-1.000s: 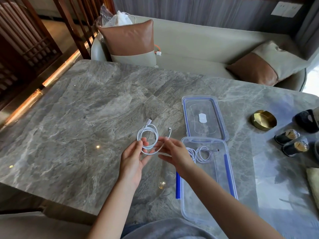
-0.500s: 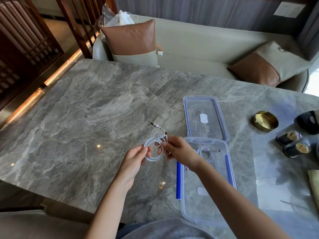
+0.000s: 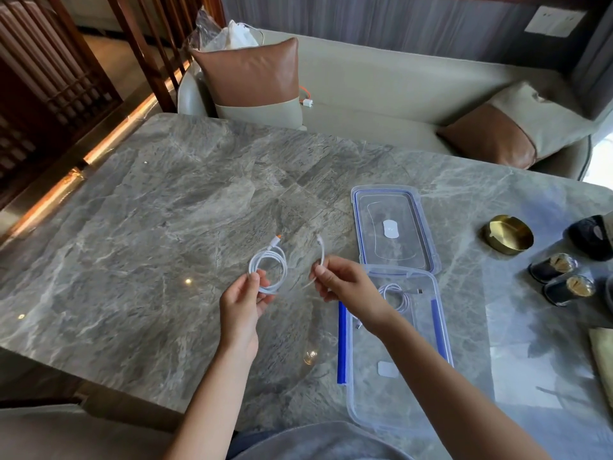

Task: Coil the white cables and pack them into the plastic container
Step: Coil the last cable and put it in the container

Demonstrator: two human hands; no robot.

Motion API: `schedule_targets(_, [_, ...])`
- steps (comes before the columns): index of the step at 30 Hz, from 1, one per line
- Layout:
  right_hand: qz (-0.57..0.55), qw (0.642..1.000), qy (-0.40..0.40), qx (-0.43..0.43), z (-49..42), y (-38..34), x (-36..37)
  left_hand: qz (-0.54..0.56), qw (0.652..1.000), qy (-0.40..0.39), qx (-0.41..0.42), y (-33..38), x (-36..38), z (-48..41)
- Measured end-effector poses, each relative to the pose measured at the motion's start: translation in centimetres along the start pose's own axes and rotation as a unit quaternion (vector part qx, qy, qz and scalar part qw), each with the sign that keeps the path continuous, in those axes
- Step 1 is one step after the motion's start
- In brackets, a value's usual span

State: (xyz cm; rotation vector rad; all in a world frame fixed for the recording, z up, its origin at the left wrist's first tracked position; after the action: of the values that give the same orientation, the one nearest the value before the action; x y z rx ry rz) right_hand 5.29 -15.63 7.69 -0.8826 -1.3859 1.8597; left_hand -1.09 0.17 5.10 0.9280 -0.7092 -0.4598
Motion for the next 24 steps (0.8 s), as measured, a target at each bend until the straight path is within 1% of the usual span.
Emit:
schedule_targets(2, [0.058, 0.995, -0.081, -0.024, 0.1, -0.3, 0.5, 0.006, 1.000, 0.014, 0.015, 0.2, -0.2, -0.1])
schedule_targets(4, [0.115, 0.982, -0.148, -0.034, 0.1, -0.3, 0.9, -0.004, 1.000, 0.012, 0.024, 0.3, -0.2, 0.0])
schedule_targets(5, [0.135, 0.976, -0.169, -0.035, 0.1, -0.2, 1.2, -0.010, 0.999, 0.008, 0.031, 0.3, -0.1, 0.1])
schedule_targets(7, [0.160, 0.969, -0.186, -0.032, 0.0, 0.0, 1.5, -0.020, 0.999, -0.006, 0.047, 0.4, 0.2, 0.5])
schedule_targets(9, [0.162, 0.971, -0.172, -0.021, -0.1, 0.3, 1.5, -0.031, 0.998, -0.022, 0.058, 0.6, 0.4, 0.7])
schedule_targets(11, [0.134, 0.981, -0.142, 0.001, -0.1, 0.5, 1.3, -0.041, 0.997, -0.044, 0.052, 0.7, 0.4, 0.8])
schedule_targets(13, [0.069, 0.992, -0.099, 0.040, 0.0, 0.8, 0.9, -0.046, 0.996, -0.068, 0.027, 0.6, 0.5, 1.0])
schedule_targets(15, [-0.008, 0.995, -0.050, 0.090, 0.1, 0.9, 0.4, -0.055, 0.993, -0.103, -0.002, 0.2, 0.9, 1.3])
schedule_targets(18, [-0.048, 0.990, -0.004, 0.136, 0.2, 1.3, 0.1, -0.076, 0.983, -0.163, -0.033, -0.3, 1.4, 1.8])
schedule_targets(19, [-0.056, 0.988, -0.002, 0.146, 0.3, 1.5, 0.0, -0.080, 0.980, -0.177, -0.040, -0.4, 1.4, 1.8])
schedule_targets(21, [-0.098, 0.979, -0.025, 0.177, 0.2, 2.2, 0.0, -0.074, 0.977, -0.191, -0.054, -0.5, 1.4, 1.8])
schedule_targets(24, [-0.162, 0.950, -0.060, 0.260, 0.2, 3.4, 0.3, -0.057, 0.974, -0.205, -0.073, -0.6, 1.3, 1.8])
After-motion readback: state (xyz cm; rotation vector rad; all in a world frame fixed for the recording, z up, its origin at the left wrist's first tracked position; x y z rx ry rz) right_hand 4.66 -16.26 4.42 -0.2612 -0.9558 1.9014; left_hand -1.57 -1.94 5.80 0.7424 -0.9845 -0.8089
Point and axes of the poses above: each hand's wrist, its own z-axis away from the middle knuckle, its own x-axis out of the palm, y = z × x, the point moved 3 cm from there along -z, towards the middle knuckle, and after that the axes turned 9 degrees about z, right-handed, at the moved point
